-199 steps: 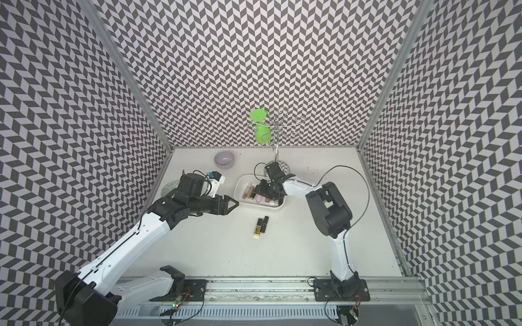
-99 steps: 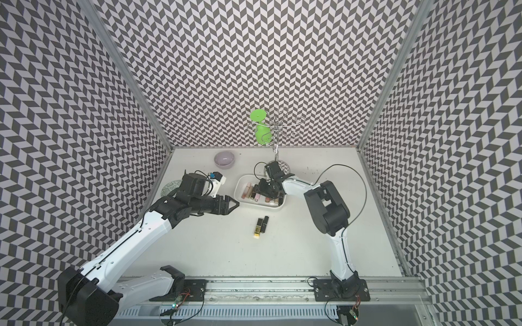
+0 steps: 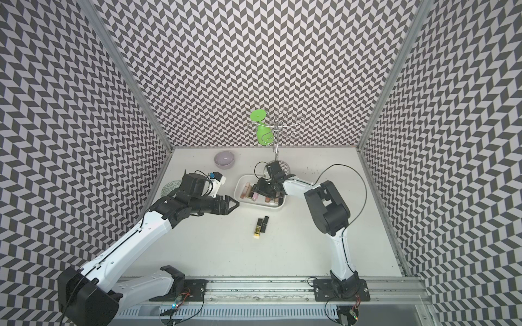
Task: Put the lipstick into the storage box
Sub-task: Place the lipstick in the storage box.
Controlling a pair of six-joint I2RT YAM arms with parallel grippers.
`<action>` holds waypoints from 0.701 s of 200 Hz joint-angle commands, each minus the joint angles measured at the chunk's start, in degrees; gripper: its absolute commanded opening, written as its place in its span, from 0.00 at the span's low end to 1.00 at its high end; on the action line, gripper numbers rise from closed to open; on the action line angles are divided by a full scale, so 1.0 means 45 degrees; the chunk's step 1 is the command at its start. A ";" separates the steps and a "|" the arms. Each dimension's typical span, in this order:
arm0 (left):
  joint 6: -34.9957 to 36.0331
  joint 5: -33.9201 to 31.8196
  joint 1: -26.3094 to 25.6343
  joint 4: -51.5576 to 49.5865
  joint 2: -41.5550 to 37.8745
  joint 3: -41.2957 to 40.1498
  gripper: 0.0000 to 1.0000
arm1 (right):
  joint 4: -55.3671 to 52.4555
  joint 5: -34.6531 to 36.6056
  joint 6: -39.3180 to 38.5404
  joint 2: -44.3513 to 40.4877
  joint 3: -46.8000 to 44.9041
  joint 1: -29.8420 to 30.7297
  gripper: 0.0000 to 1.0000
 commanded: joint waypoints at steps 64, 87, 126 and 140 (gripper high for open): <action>-0.0455 0.0061 0.0007 0.0271 -0.0921 -0.0855 0.76 | 0.1028 -0.0185 -0.0094 -0.2136 -0.1151 -0.0072 0.41; -0.0563 0.0345 0.0006 0.0667 -0.1017 -0.0893 0.76 | 0.0984 -0.0134 -0.0219 -0.2900 -0.1457 -0.0075 0.41; -0.1437 0.1516 0.0009 0.2281 -0.1564 -0.1331 0.76 | 0.2418 -0.1228 0.0315 -0.4518 -0.2960 -0.0154 0.42; -0.1962 0.2143 0.0025 0.3191 -0.1815 -0.1748 0.76 | 0.3221 -0.1978 0.0660 -0.5230 -0.3700 -0.0226 0.42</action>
